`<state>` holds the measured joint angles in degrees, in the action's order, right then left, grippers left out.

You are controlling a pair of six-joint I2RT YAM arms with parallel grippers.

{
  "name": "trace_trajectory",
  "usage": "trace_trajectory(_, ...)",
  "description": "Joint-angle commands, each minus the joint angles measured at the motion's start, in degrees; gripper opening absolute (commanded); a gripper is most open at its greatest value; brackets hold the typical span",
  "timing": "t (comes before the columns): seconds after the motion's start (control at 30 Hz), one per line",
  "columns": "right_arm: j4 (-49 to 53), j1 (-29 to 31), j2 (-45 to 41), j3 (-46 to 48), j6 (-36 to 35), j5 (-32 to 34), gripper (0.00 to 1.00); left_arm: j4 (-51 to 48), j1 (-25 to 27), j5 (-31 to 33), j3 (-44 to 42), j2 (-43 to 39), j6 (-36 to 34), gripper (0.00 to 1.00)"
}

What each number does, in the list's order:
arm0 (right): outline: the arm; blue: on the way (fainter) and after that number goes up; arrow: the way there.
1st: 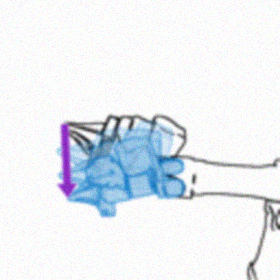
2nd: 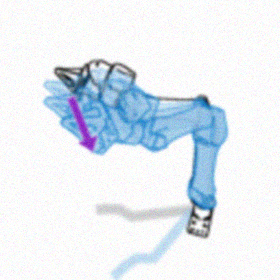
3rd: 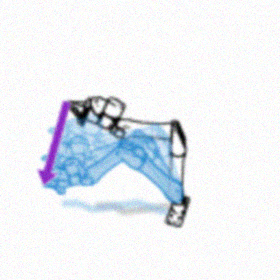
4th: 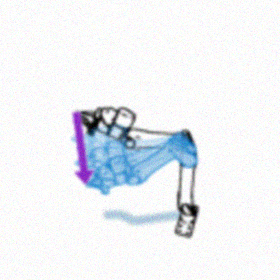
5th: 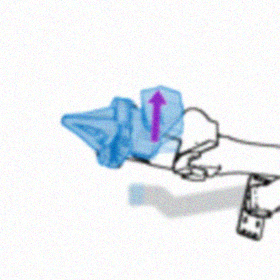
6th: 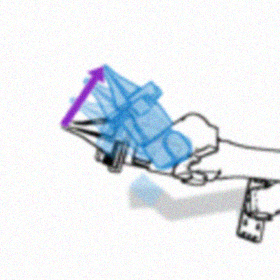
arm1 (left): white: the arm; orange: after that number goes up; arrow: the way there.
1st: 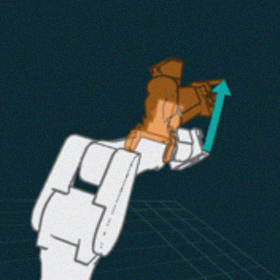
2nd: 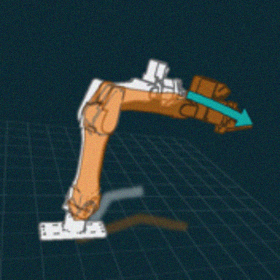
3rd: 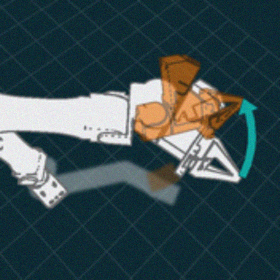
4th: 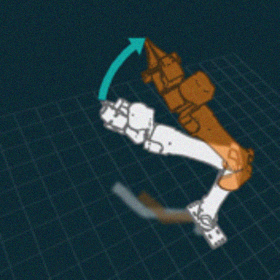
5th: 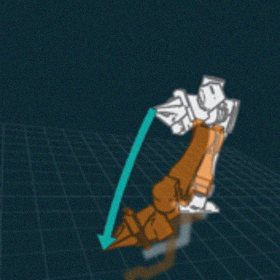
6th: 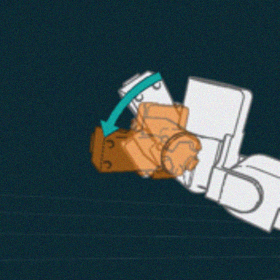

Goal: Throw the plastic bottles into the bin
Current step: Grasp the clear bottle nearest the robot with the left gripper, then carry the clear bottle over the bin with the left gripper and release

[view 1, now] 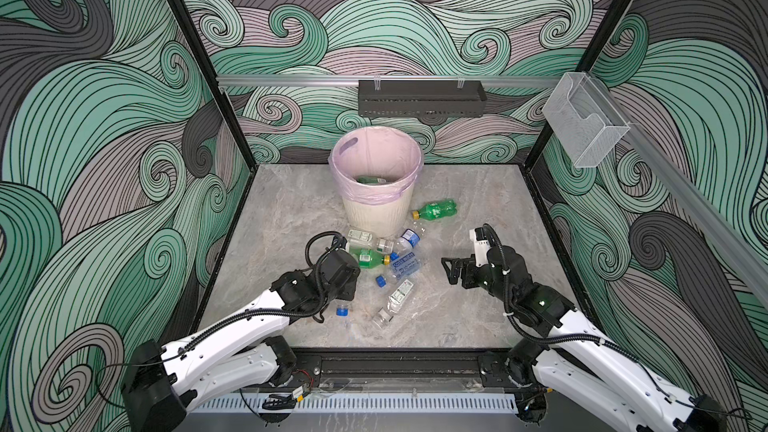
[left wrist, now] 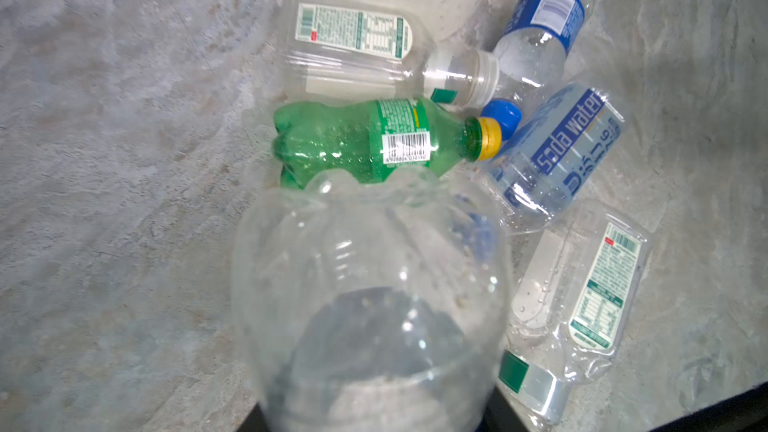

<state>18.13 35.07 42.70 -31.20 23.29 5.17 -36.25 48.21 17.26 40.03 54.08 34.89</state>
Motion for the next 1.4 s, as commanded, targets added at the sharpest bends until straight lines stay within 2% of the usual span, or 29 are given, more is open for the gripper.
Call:
trace_trajectory(0.0,-0.8,-0.4,0.4,0.7,1.1,0.3,1.00,-2.2,0.3,3.8,1.7,-1.0,-0.6,0.47)
trace_trajectory(0.2,-2.3,-0.3,2.5,1.6,0.9,-0.2,1.00,-2.7,0.2,5.0,6.2,-0.6,-2.4,0.47)
trace_trajectory(0.33,-3.4,-0.4,3.7,1.7,1.0,-0.8,1.00,-3.1,-0.1,5.6,15.7,3.5,-7.9,0.50)
trace_trajectory(0.43,-3.6,-0.4,4.0,1.6,1.2,-1.3,1.00,-4.4,-1.2,5.6,27.5,9.8,-12.9,0.51)
trace_trajectory(0.53,-4.6,-0.4,3.9,2.0,1.7,-2.8,1.00,-6.4,-4.4,3.8,43.5,17.9,-16.3,0.51)
trace_trajectory(0.6,-5.6,-0.4,3.9,2.4,2.4,-3.8,1.00,-7.1,-7.3,0.2,55.1,23.3,-17.6,0.51)
trace_trajectory(0.67,-6.3,-0.4,4.0,2.9,3.4,-5.0,1.00,-7.4,-12.0,-6.6,67.1,30.9,-17.7,0.53)
trace_trajectory(0.7,-6.2,-0.4,4.1,3.0,3.8,-5.5,1.00,-7.7,-14.3,-9.7,71.3,33.9,-17.3,0.58)
trace_trajectory(0.77,-5.1,-0.3,3.6,2.9,4.8,-6.6,1.00,-11.2,-18.1,-13.1,81.9,40.9,-16.8,0.86)
trace_trajectory(0.83,-4.2,0.1,2.3,2.9,5.4,-7.1,1.00,-16.6,-19.3,-12.0,89.2,45.4,-16.8,0.93)
trace_trajectory(0.9,-3.2,1.1,0.4,3.1,5.2,-7.4,1.00,-17.8,-19.4,-11.7,89.0,45.6,-17.7,0.94)
trace_trajectory(1.07,-1.0,3.2,-2.6,3.5,4.6,-6.8,1.00,-5.3,-19.5,-11.9,66.7,32.4,-17.2,0.95)
trace_trajectory(1.1,-0.1,3.4,-2.1,3.1,4.4,-7.0,1.00,-3.8,-19.5,-11.4,63.1,29.7,-17.1,0.95)
trace_trajectory(1.17,1.7,4.8,-0.3,2.0,4.2,-7.8,0.93,-2.4,-19.5,-9.9,56.5,23.4,-16.9,0.95)
trace_trajectory(1.37,6.0,14.6,6.9,-2.3,7.3,-2.3,0.93,-4.3,-19.7,-5.3,43.5,11.4,-16.3,0.94)
